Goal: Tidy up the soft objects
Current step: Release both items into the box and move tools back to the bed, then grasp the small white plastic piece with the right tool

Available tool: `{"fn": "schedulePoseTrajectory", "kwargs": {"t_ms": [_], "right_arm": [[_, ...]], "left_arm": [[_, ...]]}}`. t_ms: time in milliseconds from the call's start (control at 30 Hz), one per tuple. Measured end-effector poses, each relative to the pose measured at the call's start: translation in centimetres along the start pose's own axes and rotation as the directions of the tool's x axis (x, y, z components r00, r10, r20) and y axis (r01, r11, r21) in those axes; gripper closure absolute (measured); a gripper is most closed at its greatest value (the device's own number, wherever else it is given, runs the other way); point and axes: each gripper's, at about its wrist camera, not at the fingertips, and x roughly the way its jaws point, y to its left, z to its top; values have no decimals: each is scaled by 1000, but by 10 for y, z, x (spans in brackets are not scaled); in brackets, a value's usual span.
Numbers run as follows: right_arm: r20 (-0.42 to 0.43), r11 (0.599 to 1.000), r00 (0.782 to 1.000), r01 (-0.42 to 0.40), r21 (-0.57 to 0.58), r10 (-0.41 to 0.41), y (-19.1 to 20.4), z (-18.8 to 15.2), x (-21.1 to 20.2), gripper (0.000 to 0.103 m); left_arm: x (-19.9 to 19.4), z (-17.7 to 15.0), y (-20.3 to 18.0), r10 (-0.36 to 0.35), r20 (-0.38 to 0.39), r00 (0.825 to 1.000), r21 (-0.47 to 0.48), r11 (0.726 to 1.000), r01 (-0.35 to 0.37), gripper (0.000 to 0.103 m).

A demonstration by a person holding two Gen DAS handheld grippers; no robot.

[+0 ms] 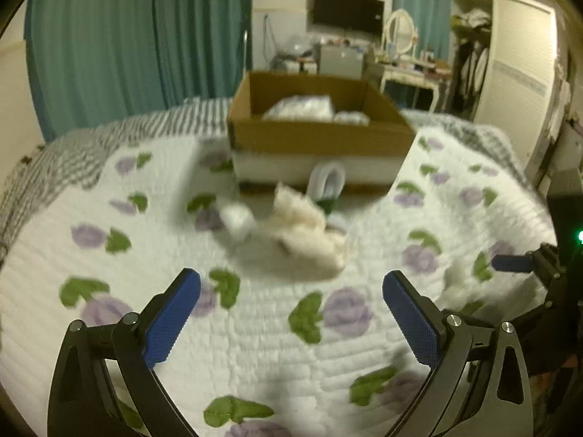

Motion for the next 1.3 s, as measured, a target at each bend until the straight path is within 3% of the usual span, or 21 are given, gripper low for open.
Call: {"fn": "schedulePoseTrajectory", "kwargs": {"t_ms": [100, 233, 433, 500, 600, 833, 1100, 1300], "right_arm": [[-37, 1000, 999, -16, 12, 16, -1, 0, 17, 11], [-85, 999, 996, -30, 32, 32, -3, 2, 35, 27], [-63, 1000, 998, -21, 13, 22, 4, 0, 30, 53], [-63, 1000, 998, -16, 17, 17, 3, -2, 28, 71], [-54, 999, 998, -22, 25, 24, 3, -5, 24, 72], [57, 999, 997, -47, -13, 47, 11, 7, -12, 72], [203, 997, 978, -28, -66, 41, 12, 69, -64, 72], [252, 997, 966, -51, -51, 62, 4, 111, -61, 72]], "left_arm": [[15, -16, 2, 36, -31, 999, 23, 999, -35, 1], [24, -23, 6, 11, -66, 998, 7, 1000, -10, 1], [19, -23, 8, -16, -58, 998, -5, 1000, 16, 2], [18, -23, 9, -16, -59, 998, -12, 1000, 15, 2], [19, -24, 10, -41, -81, 996, -23, 999, 39, 2], [5, -18, 8, -58, -60, 997, -26, 998, 56, 2], [-7, 21, 6, -39, -9, 999, -32, 999, 39, 2], [16, 53, 5, -8, 2, 1000, -47, 999, 8, 3]]}}
